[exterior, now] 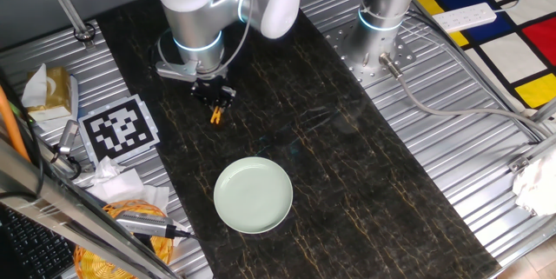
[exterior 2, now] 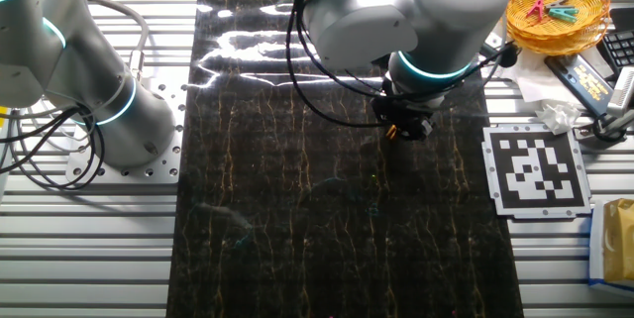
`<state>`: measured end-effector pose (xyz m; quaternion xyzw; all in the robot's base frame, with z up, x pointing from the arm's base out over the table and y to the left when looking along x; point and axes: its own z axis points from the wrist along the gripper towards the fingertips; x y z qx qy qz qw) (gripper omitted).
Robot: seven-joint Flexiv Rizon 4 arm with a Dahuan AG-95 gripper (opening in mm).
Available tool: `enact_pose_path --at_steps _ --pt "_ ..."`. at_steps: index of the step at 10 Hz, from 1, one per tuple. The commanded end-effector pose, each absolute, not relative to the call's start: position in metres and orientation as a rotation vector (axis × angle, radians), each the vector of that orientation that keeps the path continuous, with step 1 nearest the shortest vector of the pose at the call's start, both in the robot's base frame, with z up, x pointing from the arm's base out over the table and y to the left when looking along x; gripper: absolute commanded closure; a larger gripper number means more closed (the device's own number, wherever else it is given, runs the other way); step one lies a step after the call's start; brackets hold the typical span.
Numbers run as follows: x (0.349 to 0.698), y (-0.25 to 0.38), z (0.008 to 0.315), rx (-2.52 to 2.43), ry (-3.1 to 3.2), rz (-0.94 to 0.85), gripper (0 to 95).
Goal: Use a clamp
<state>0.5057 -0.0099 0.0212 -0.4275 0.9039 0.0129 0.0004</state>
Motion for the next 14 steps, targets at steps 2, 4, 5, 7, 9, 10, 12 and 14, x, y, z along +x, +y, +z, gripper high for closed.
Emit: enact_pose_path --at_steps 2,4,5,7,9,10,12,14 --pt "0.51 -0.009 0.023 -1.312 2.863 0.02 95.0" --pt "0.519 -0.004 0.032 -1.297 2.895 -0.004 95.0" --pt "0.523 -0.002 0.037 -1.296 2.91 -0.012 95.0" --pt "0.531 0.002 0.044 -1.317 2.931 -0.048 95.0" --pt "0.538 0.012 0.047 -1.359 2.947 -0.091 95.0" --pt "0.542 0.017 0.047 -1.393 2.955 -0.128 95.0" --pt "0.548 0.023 0.049 -1.426 2.965 -0.13 95.0" --pt "0.554 0.033 0.05 -1.465 2.995 -0.176 95.0"
